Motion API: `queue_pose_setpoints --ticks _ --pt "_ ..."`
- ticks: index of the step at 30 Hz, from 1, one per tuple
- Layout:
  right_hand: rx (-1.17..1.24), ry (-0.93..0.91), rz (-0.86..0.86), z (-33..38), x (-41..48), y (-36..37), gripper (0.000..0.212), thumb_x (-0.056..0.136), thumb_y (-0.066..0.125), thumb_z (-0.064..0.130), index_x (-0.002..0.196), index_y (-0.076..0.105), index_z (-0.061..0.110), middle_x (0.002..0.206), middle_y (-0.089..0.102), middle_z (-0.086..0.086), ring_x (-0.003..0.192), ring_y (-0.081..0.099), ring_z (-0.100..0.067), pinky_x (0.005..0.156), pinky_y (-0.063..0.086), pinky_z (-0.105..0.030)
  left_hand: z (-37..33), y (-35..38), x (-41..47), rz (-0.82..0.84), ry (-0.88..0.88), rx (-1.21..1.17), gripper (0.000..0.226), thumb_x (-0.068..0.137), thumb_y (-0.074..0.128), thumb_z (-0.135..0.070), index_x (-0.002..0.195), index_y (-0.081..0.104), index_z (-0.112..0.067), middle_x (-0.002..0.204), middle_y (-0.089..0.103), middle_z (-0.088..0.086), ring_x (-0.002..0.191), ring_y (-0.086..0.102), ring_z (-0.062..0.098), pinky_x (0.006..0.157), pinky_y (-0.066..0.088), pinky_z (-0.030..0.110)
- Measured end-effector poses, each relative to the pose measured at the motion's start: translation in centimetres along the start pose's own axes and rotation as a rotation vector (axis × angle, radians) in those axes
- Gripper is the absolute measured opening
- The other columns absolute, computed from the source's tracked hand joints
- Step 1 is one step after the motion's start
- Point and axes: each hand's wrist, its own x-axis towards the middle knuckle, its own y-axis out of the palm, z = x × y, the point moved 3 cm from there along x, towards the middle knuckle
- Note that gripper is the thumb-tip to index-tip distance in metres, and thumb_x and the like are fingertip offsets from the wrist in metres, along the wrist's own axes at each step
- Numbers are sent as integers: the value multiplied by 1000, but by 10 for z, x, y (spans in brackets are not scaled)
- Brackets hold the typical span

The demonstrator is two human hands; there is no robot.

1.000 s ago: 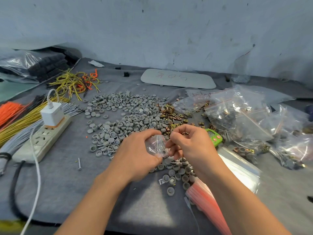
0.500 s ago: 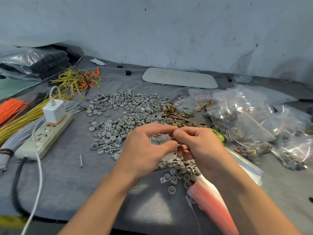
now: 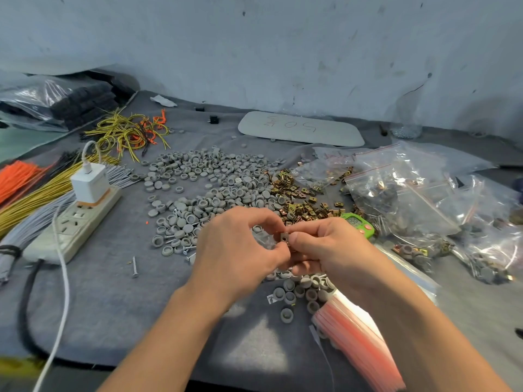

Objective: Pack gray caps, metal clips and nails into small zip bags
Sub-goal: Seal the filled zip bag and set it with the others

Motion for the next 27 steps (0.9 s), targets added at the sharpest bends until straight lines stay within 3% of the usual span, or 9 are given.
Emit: queue_pose_setpoints --ticks 5,9,14,16,21,27 --pt "-90 -23 -37 2 -2 -4 24 93 66 -4 88 84 11 80 77 -20 65 72 -22 56 55 -21 0 4 0 48 32 -1 20 65 78 -44 84 70 -42 88 68 -27 92 63 -3 84 54 33" --pt "-104 -76 -106 4 -1 -7 21 89 68 -2 85 83 11 71 74 -16 57 66 -17 54 51 -19 0 5 2 76 32 -94 17 65 76 -44 80 69 -43 82 68 -30 83 62 -8 68 42 9" --pt "-124 -61 -53 4 -1 -11 18 91 70 0 82 83 10 77 76 -17 63 67 -20 56 53 -23 4 7 3 115 9 -181 26 72 89 -38 84 75 -55 77 71 -31 83 66 -9 71 46 8" --pt "-106 -34 -1 5 -2 -11 19 93 70 1 86 84 12 85 78 -18 69 71 -20 57 54 -21 8 7 4 95 -26 -239 24 73 91 -30 82 79 -49 72 72 -30 75 68 -11 69 48 6" --pt "201 11 0 1 -1 -12 25 97 56 -12 101 78 -1 93 76 -22 71 72 -21 60 59 -21 19 8 11 66 -191 -462 17 77 89 -12 82 84 -28 73 78 -11 72 75 7 69 59 26" --pt "314 47 -12 0 1 -9 34 91 53 -24 108 75 -4 95 75 -25 76 75 -25 67 62 -24 22 9 14 65 -242 -539 16 84 83 -13 86 83 -29 79 79 -8 81 77 10 84 62 37"
